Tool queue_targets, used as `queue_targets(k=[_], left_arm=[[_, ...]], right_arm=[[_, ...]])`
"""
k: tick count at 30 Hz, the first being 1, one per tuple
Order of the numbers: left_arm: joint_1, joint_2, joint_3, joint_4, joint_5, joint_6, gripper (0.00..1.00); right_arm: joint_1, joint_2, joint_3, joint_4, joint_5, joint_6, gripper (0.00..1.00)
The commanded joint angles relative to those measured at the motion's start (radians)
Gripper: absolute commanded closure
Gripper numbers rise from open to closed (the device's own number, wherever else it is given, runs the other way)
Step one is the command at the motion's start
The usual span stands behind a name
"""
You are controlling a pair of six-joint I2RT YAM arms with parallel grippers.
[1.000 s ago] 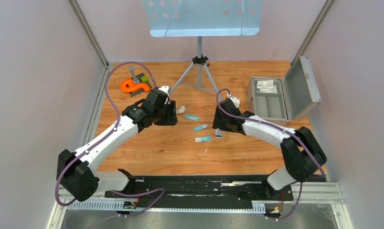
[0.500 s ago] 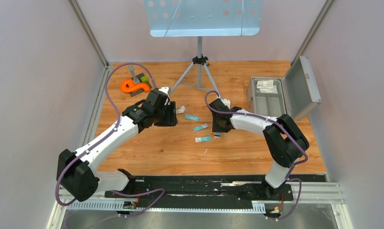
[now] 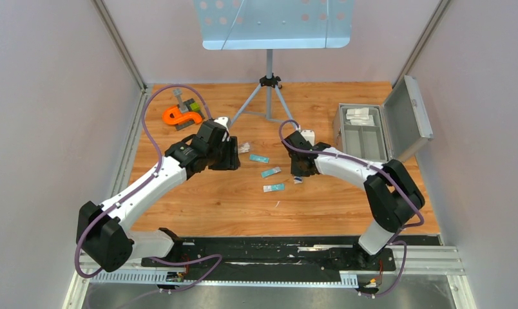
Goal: Organize the medicine kit
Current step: Pick up the medical item at the center of the board, then place the medical item at the medicine box.
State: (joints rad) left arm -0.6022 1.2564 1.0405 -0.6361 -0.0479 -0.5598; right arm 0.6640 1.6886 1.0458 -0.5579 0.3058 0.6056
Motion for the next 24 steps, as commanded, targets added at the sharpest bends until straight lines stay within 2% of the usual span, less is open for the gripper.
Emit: queue_targets(k=[1,7,12,17,21,24], left_arm=[[0.002,-0.017,-0.006,0.029,0.004,-0.009,0.40],[0.002,-0.018,-0.006,0.028,0.003,-0.006,0.40],[0.002,-0.016,-0.004,0.035,0.007,-0.007,0.41],[0.001,-0.009,-0.002,0.045,0.021,-0.007,0.41],[0.002,-0.015,0.000,0.043,0.021,-0.002,0.41],[0.001,-0.023,0.000,0.030,0.010,0.003,0.41]], right_arm=[[-0.020,-0.095,0.023,-0.016,0.039,-0.009,0.91],[-0.102,-0.215,0.027,-0.027,0.042,-0.014,0.91],[-0.257,-0.319,0.077,-0.019,0.031,-0.026,0.89],[-0.429,-0.309,0.168,0.016,0.046,0.051,0.87],[-0.555,-0.278,0.197,0.108,0.047,0.165,0.86],[-0.608,-0.227,0.228,0.136,0.107,0.285,0.85]])
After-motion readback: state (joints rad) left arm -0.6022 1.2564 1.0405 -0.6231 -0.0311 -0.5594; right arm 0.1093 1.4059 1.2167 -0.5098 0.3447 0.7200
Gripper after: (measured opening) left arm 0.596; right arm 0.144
